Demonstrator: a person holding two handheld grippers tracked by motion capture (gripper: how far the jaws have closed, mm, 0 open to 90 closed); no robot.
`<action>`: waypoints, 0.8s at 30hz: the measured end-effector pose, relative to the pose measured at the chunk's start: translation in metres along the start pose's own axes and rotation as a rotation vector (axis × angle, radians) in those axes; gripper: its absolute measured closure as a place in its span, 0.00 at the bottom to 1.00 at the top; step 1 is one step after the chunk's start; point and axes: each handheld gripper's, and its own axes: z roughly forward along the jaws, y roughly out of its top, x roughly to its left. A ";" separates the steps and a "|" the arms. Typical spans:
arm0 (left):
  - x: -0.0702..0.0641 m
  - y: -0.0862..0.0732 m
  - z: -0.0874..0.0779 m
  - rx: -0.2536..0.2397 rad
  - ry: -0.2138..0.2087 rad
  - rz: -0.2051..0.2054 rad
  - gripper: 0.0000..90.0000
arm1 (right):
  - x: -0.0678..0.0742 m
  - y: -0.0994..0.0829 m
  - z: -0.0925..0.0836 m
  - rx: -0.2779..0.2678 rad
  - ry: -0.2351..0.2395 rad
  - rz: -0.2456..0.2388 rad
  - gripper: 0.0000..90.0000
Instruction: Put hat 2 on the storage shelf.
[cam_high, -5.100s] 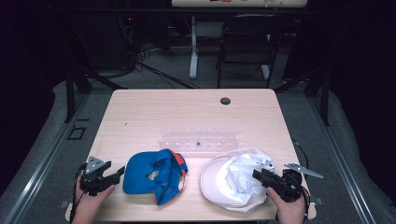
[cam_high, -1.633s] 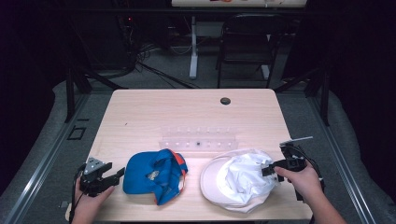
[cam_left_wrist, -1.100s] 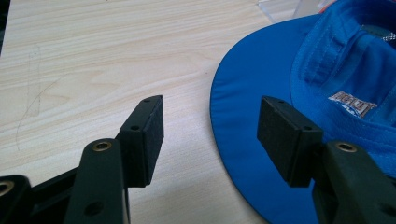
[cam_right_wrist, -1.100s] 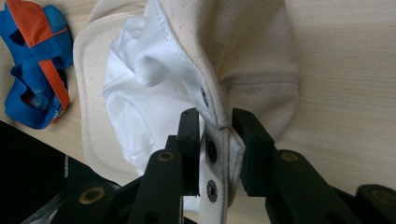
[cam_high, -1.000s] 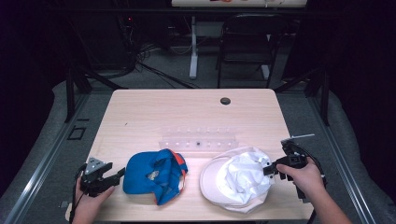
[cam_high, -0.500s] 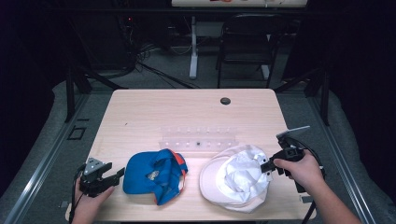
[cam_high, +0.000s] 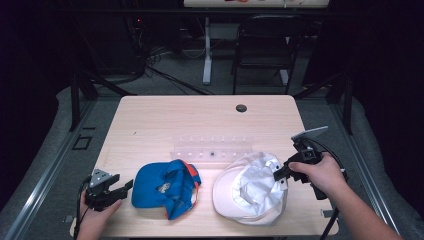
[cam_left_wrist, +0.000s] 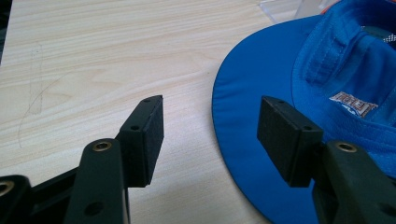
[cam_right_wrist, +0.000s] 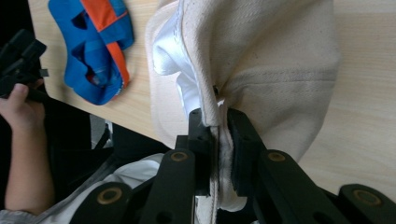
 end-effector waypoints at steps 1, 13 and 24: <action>0.000 0.000 0.000 -0.002 0.001 0.000 0.47 | 0.004 0.000 -0.002 -0.005 0.011 0.008 0.90; 0.000 0.000 -0.001 0.008 -0.003 0.002 0.47 | 0.037 0.006 -0.016 0.038 -0.066 0.020 0.91; 0.001 0.001 -0.002 0.009 -0.003 0.002 0.47 | 0.068 0.008 -0.024 0.057 0.020 0.022 0.91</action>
